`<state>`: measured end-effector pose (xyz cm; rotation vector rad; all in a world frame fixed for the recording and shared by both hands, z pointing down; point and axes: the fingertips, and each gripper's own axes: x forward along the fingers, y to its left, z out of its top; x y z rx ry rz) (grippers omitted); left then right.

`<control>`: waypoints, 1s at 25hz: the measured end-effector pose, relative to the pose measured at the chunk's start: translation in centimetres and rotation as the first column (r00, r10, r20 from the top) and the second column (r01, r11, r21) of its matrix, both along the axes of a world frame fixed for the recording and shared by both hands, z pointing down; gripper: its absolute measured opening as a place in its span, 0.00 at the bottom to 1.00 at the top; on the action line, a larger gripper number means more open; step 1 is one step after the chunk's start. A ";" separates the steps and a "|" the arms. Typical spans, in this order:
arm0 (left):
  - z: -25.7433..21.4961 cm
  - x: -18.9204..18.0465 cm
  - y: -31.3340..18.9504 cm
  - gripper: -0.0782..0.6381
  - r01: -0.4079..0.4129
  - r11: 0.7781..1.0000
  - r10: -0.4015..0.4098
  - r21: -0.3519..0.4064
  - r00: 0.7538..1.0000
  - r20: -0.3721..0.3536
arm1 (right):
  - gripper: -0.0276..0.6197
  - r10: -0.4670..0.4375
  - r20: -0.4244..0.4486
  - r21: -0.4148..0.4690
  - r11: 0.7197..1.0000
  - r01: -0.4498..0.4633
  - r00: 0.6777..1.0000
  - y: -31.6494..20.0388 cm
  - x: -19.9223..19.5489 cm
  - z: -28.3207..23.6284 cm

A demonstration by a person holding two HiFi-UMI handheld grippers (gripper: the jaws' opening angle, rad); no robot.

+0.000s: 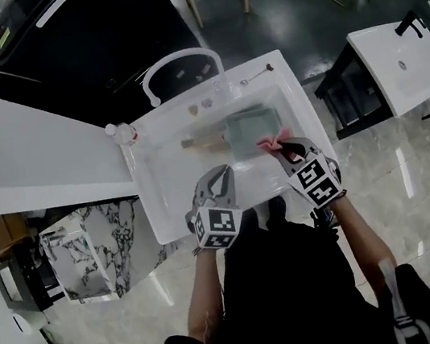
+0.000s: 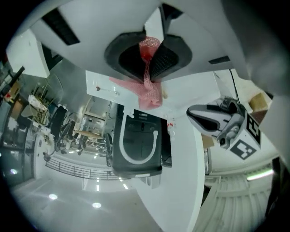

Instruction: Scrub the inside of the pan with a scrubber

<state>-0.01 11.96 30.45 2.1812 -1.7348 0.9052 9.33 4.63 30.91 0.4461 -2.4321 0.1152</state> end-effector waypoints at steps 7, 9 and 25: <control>-6.9 4.0 0.3 0.17 0.058 0.985 -0.031 0.160 0.986 -0.166 | 0.12 0.061 0.301 -0.138 0.990 -0.020 0.952 -0.1 4.7 -7.2; -8.5 4.5 0.6 0.17 0.066 0.978 -0.025 0.197 0.979 -0.203 | 0.12 0.071 0.333 -0.148 0.989 -0.023 0.940 -0.1 5.7 -8.6; -20.7 4.2 1.4 0.17 0.133 0.899 0.026 0.417 0.935 -0.355 | 0.11 0.097 0.628 -0.091 0.995 -0.051 0.772 -2.0 8.7 -20.2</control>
